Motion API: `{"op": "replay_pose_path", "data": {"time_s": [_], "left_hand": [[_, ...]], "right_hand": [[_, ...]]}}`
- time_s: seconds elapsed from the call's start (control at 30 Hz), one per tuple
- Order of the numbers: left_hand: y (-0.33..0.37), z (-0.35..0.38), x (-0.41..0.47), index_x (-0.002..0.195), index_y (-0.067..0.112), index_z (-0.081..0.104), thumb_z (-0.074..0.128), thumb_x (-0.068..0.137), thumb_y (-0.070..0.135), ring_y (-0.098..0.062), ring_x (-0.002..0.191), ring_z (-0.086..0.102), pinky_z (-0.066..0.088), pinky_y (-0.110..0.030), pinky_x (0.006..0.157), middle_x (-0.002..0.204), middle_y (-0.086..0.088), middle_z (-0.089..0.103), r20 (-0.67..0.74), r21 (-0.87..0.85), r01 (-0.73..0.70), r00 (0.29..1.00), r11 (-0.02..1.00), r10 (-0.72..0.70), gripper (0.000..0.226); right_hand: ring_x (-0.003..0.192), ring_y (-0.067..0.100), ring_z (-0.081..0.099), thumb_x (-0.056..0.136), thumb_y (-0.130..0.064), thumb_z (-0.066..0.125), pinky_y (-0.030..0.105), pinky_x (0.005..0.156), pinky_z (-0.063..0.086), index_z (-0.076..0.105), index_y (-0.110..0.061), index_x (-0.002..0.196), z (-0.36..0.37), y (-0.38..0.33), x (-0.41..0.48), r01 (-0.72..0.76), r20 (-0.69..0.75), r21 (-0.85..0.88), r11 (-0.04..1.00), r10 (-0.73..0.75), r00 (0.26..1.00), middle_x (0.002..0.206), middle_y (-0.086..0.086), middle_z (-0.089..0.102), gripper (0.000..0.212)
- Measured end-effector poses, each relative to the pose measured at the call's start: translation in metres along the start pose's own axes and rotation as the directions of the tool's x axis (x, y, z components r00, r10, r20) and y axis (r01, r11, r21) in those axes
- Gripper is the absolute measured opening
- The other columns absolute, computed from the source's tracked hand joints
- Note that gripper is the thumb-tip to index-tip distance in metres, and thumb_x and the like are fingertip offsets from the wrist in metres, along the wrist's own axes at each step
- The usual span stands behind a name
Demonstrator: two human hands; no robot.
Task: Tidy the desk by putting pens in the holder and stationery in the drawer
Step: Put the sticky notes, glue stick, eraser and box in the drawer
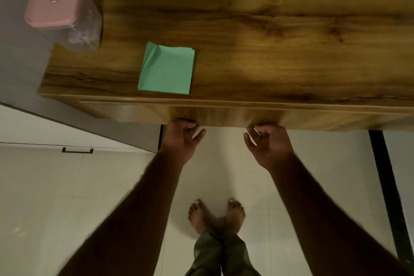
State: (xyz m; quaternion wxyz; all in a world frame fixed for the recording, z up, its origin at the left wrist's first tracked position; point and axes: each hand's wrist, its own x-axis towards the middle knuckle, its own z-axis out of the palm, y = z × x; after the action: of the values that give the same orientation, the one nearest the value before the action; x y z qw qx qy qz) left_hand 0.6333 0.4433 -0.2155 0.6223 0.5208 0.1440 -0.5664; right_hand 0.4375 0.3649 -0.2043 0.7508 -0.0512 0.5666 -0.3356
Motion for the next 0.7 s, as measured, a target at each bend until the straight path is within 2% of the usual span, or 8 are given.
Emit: {"op": "replay_pose_path", "data": {"time_s": [0.07,0.13,0.27,0.4,0.53,0.6,0.7], "left_hand": [[-0.003,-0.005,-0.004,0.089,0.013,0.053,0.041,0.078,-0.011,-0.028,0.109,0.063,0.054,-0.042,0.079,0.107,-0.010,0.063,-0.011,0.015,0.003,1.000,1.000,-0.002,0.029],[-0.007,-0.013,-0.011,0.088,0.013,0.054,0.040,0.078,-0.013,-0.026,0.102,0.064,0.054,-0.044,0.085,0.101,-0.008,0.063,-0.015,0.012,0.009,1.000,1.000,-0.009,0.032],[-0.018,-0.028,-0.027,0.096,0.015,0.058,0.041,0.078,-0.015,-0.023,0.098,0.065,0.053,-0.040,0.073,0.102,-0.007,0.065,-0.009,0.019,0.027,1.000,0.999,-0.026,0.039],[-0.030,-0.037,-0.047,0.093,0.015,0.060,0.038,0.079,-0.019,-0.023,0.096,0.065,0.051,-0.042,0.077,0.099,-0.007,0.068,-0.045,0.013,0.051,0.998,0.999,-0.050,0.043],[-0.043,-0.050,-0.067,0.079,0.013,0.058,0.038,0.078,-0.021,-0.022,0.082,0.063,0.050,-0.043,0.077,0.081,-0.006,0.066,-0.070,0.021,0.064,0.996,0.998,-0.062,0.039],[-0.050,-0.056,-0.077,0.075,0.013,0.056,0.038,0.078,-0.021,-0.022,0.080,0.060,0.050,-0.044,0.078,0.078,-0.007,0.061,-0.088,0.007,0.071,0.994,0.997,-0.070,0.038],[-0.061,-0.065,-0.096,0.084,0.013,0.061,0.038,0.078,-0.020,-0.028,0.093,0.060,0.048,-0.047,0.087,0.087,-0.009,0.064,-0.075,0.033,0.035,0.997,0.999,-0.032,0.040]], "right_hand": [[0.101,0.021,0.067,0.085,0.008,0.046,0.037,0.077,0.056,0.057,-0.009,0.096,-0.006,0.004,-0.003,-0.002,-0.009,-0.011,1.000,0.002,1.000,0.099,0.006,0.064,0.023],[0.105,0.022,0.068,0.086,0.009,0.047,0.038,0.079,0.055,0.057,-0.009,0.105,-0.014,0.009,-0.007,-0.005,-0.014,-0.027,1.000,0.005,1.000,0.103,0.008,0.066,0.028],[0.105,0.022,0.068,0.089,0.010,0.048,0.038,0.078,0.054,0.059,-0.010,0.094,-0.029,0.018,-0.021,-0.026,-0.028,-0.072,0.997,0.024,0.999,0.096,0.007,0.067,0.024],[0.105,0.022,0.067,0.090,0.011,0.047,0.039,0.081,0.054,0.059,-0.011,0.087,-0.045,0.029,-0.036,-0.052,-0.031,-0.085,0.995,0.049,0.998,0.098,0.009,0.069,0.025],[0.102,0.024,0.068,0.093,0.011,0.047,0.041,0.086,0.052,0.060,-0.010,0.081,-0.062,0.040,-0.050,-0.064,-0.031,-0.153,0.986,0.060,0.998,0.087,0.009,0.073,0.027],[0.102,0.026,0.069,0.094,0.012,0.046,0.043,0.087,0.052,0.059,-0.009,0.083,-0.072,0.047,-0.059,-0.055,-0.020,-0.178,0.982,0.053,0.998,0.086,0.010,0.074,0.027],[0.101,0.025,0.071,0.095,0.011,0.046,0.043,0.086,0.053,0.062,-0.009,0.095,-0.092,0.058,-0.066,-0.089,-0.025,-0.184,0.979,0.085,0.996,0.096,0.011,0.075,0.026]]}}
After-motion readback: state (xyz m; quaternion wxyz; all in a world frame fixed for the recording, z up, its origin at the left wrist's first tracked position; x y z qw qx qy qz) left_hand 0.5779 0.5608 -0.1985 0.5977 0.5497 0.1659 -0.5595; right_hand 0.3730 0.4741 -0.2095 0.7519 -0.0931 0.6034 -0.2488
